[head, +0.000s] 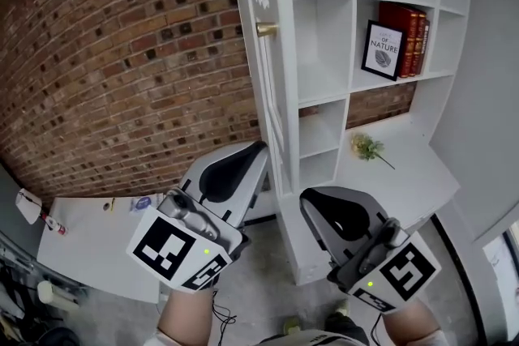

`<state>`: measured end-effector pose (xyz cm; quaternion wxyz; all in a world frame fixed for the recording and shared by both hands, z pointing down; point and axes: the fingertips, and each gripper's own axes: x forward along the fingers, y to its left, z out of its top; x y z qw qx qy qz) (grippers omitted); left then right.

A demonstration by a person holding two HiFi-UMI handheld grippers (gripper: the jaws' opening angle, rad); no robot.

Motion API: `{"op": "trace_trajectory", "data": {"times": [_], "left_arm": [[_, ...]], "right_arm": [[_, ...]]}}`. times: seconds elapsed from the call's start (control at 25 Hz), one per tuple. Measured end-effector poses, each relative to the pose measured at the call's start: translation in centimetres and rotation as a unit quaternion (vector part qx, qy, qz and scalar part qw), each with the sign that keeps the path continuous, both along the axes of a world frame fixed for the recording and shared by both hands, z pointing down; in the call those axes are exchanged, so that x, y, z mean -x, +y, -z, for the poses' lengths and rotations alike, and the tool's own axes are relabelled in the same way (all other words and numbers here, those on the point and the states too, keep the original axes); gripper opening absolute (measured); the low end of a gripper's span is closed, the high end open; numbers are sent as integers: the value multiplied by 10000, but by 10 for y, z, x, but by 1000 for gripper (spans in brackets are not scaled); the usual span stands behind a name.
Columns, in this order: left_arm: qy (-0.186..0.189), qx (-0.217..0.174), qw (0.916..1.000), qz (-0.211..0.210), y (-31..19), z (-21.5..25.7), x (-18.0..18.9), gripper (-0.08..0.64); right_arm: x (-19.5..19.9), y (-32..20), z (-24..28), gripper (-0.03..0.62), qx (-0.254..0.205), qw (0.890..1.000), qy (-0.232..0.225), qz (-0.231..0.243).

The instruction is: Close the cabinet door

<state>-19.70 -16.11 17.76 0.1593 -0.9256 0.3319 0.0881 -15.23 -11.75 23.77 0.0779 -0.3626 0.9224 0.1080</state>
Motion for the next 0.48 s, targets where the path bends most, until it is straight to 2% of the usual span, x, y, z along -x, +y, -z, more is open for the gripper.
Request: {"op": "trace_trajectory", "data": {"times": [0.28,0.48], "left_arm": [[-158,-760,9968,168,-20,62,0,12],[-206,-1095,9936,191,-31,93,-2,12]], "right_arm": [[5,-14,25,20,-219,9994,-54,277],[3,-16,38,20,-403,9982,-80,433]]}}
